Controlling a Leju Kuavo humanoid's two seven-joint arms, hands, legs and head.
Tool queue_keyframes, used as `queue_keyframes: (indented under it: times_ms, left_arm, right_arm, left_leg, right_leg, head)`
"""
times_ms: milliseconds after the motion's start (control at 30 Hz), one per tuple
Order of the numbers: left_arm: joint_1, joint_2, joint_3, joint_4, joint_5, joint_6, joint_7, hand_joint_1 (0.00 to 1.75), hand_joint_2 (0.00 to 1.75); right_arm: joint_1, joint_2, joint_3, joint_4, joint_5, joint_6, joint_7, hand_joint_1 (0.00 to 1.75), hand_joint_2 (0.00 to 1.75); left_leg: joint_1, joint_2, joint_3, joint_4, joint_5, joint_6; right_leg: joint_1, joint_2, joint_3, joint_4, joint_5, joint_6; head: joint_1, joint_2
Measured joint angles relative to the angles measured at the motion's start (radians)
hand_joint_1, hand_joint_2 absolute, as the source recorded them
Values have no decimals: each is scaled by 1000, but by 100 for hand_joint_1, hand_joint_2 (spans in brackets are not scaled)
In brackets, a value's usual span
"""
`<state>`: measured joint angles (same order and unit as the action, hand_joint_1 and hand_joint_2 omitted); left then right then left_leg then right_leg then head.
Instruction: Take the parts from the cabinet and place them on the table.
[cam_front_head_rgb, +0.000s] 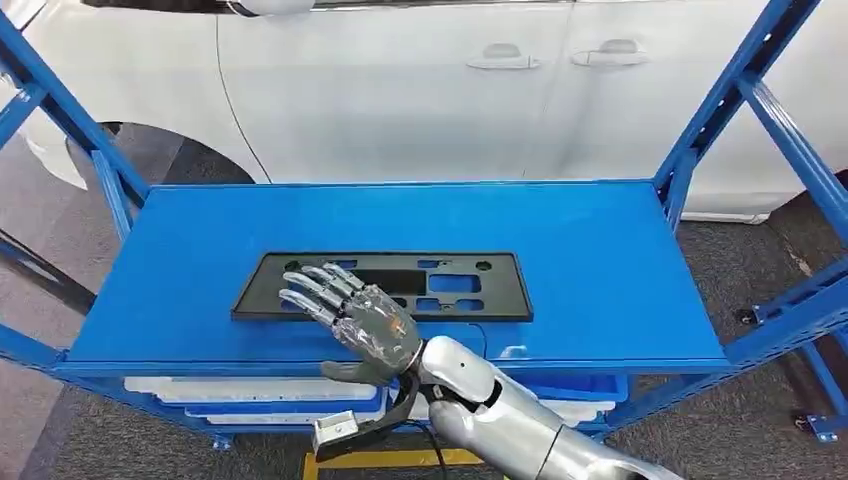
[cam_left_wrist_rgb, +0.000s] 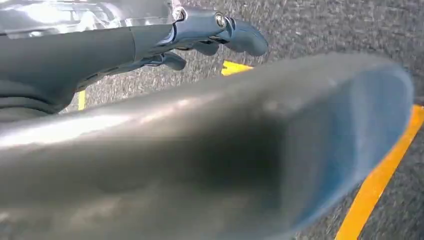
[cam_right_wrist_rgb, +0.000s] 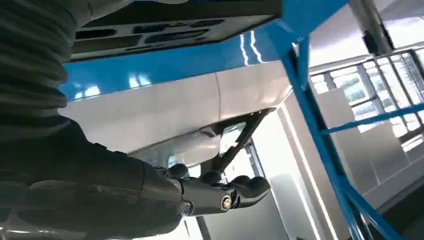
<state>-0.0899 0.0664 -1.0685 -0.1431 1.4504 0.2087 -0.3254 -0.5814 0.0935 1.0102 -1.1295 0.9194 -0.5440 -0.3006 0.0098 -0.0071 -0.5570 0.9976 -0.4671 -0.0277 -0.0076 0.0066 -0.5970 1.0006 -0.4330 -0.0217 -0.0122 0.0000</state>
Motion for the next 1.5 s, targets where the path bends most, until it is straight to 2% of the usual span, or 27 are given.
queue_keyframes:
  times_ms: [33,133,167,200,233,300,333,467,533,567,633,667,700,733,833,867,967,1033,1067,1167,1200,1233,1267,1333,1367,1400,1500]
  left_arm:
    - [0,0,-1,0,0,0,-1,0,0]
    - [3,2,-5,0,0,1,0,0,0]
    - [5,2,-6,0,0,1,0,0,0]
    - [7,2,-7,0,0,1,0,0,0]
    - [7,2,-7,0,0,1,0,0,0]
    - [6,3,-10,0,-1,0,-1,0,0]
    - [7,3,-13,0,-1,0,-1,0,0]
    - [5,3,-24,0,-1,1,-2,0,0]
    - [2,1,-26,0,-1,1,-2,0,0]
    - [1,1,-27,0,-1,2,-2,0,0]
    - [-1,1,-30,0,-1,5,-2,0,0]
    - [-1,1,-31,0,-1,7,-1,0,0]
    - [0,1,-31,0,-1,8,0,0,0]
    - [0,0,-32,0,-1,11,0,0,0]
    - [-1,-2,-33,0,-1,13,1,0,0]
    - [-2,-4,-35,0,-1,13,1,0,0]
    - [-2,-4,-39,0,-1,13,0,0,0]
    - [-3,-5,-40,0,-1,12,0,0,0]
    - [-3,-5,-41,0,-1,11,-1,0,0]
    - [-3,0,-48,0,-1,6,-1,0,0]
    - [-2,1,-50,0,-2,2,-1,0,0]
    - [-1,2,-52,0,-2,0,-1,0,0]
    - [-1,3,-55,0,-2,-2,-1,0,0]
    - [-3,6,-56,0,-2,-3,-1,0,0]
    - [-4,6,-57,0,-2,-3,-1,0,0]
    - [-7,6,-58,0,-2,-3,-1,0,0]
    - [-2,6,-60,0,-2,-3,-1,0,0]
  right_arm:
    - [-6,2,6,13,13,-6,8,0,175]
    - [-15,2,19,27,38,-9,32,0,175]
    - [-15,1,24,30,44,-9,40,0,175]
    - [-15,0,27,33,50,-11,43,0,175]
    - [-15,0,31,35,58,-14,45,0,175]
    - [-15,0,40,37,73,-14,50,0,175]
    - [-15,0,44,37,76,-14,51,0,175]
    - [-16,5,70,50,105,-15,56,0,175]
    - [-16,11,78,57,117,-15,60,0,175]
    - [-20,16,84,61,121,-16,63,0,175]
    - [-20,20,96,78,136,-17,70,0,175]
    - [-19,24,105,92,147,-18,75,0,175]
    - [-19,29,113,106,156,-18,76,0,175]
    - [-19,34,119,117,165,-18,80,0,175]
    - [-26,61,128,149,188,-18,97,0,175]
    - [-31,70,134,164,195,-20,104,0,175]
    - [-36,101,138,219,209,-38,120,0,175]
    - [-41,118,139,244,212,-42,125,0,175]
    - [-47,131,139,260,214,-47,127,0,175]
    - [-59,161,139,329,221,-55,148,0,175]
    - [-60,165,139,348,222,-58,153,0,175]
    - [-62,170,139,368,228,-62,161,0,175]
    - [-68,178,139,391,232,-64,166,0,175]
    - [-78,191,139,415,234,-69,170,0,175]
    - [-85,196,139,425,235,-71,170,0,175]
    - [-89,201,139,435,235,-72,171,0,175]
    - [-92,207,139,452,237,-72,175,0,175]
  left_leg:
    - [1,1,-8,27,-17,-6]
    - [4,1,-122,251,-119,-20]
    - [4,1,-156,309,-130,-21]
    - [4,1,-166,314,-114,-22]
    - [5,1,-149,269,-77,-21]
    - [5,2,-66,91,23,-15]
    - [5,2,-36,19,45,-10]
    - [-6,-1,-26,2,29,17]
    - [5,0,-15,-13,36,29]
    - [4,1,-13,-16,36,33]
    - [2,2,-13,-15,34,39]
    - [1,2,-13,-14,33,40]
    - [1,2,-13,-12,32,41]
    - [0,1,-13,-10,30,40]
    - [-2,-1,-6,-6,22,35]
    - [-11,-1,-9,1,18,28]
    - [-5,0,-7,-5,17,13]
    - [-2,1,-8,7,6,1]
    - [-1,1,-23,46,-23,-4]
    - [3,1,-135,276,-126,-18]
    - [4,1,-158,317,-130,-20]
    - [5,2,-155,302,-108,-21]
    - [6,2,-125,235,-63,-21]
    - [8,2,-33,48,28,-17]
    - [5,1,-6,0,19,-11]
    - [0,-1,-6,-8,24,0]
    - [-2,-1,-11,-4,24,14]
  right_leg:
    - [0,0,5,-3,-1,-3]
    - [2,-3,8,-2,-6,-12]
    - [2,-3,8,-2,-8,-12]
    - [2,-2,10,-2,-9,-12]
    - [2,-1,14,-2,-12,-11]
    - [1,1,28,-2,-20,-6]
    - [2,1,32,-2,-23,-2]
    - [6,1,29,-3,-24,18]
    - [6,0,31,10,-39,28]
    - [6,-1,9,56,-68,33]
    - [3,-2,-78,224,-143,37]
    - [3,-1,-116,294,-161,38]
    - [3,-1,-132,317,-157,38]
    - [4,-1,-124,288,-125,35]
    - [6,-2,-11,43,0,16]
    - [12,-3,4,9,-10,13]
    - [15,-1,0,9,-8,5]
    - [5,-2,10,-8,-1,-7]
    - [4,-3,13,-9,-2,-11]
    - [5,-3,13,-8,-4,-16]
    - [5,-4,13,-7,-4,-15]
    - [5,-4,14,-6,-6,-15]
    - [4,-3,16,-5,-7,-13]
    - [4,-1,23,-3,-12,-9]
    - [9,0,23,-3,-14,-4]
    - [11,1,19,0,-13,1]
    - [10,1,20,-3,-12,15]
  head:
    - [-4,0]
    - [-5,0]
    - [-6,0]
    - [-6,0]
    - [-6,0]
    - [-6,0]
    - [-5,0]
    - [-4,0]
    - [-5,0]
    - [3,0]
    - [4,0]
    - [4,0]
    - [4,0]
    - [4,0]
    - [4,0]
    - [3,0]
    - [3,0]
    - [3,0]
    - [0,0]
    - [-1,0]
    - [-1,0]
    - [-1,0]
    - [-1,0]
    - [-1,0]
    - [0,0]
    - [0,0]
    - [0,0]
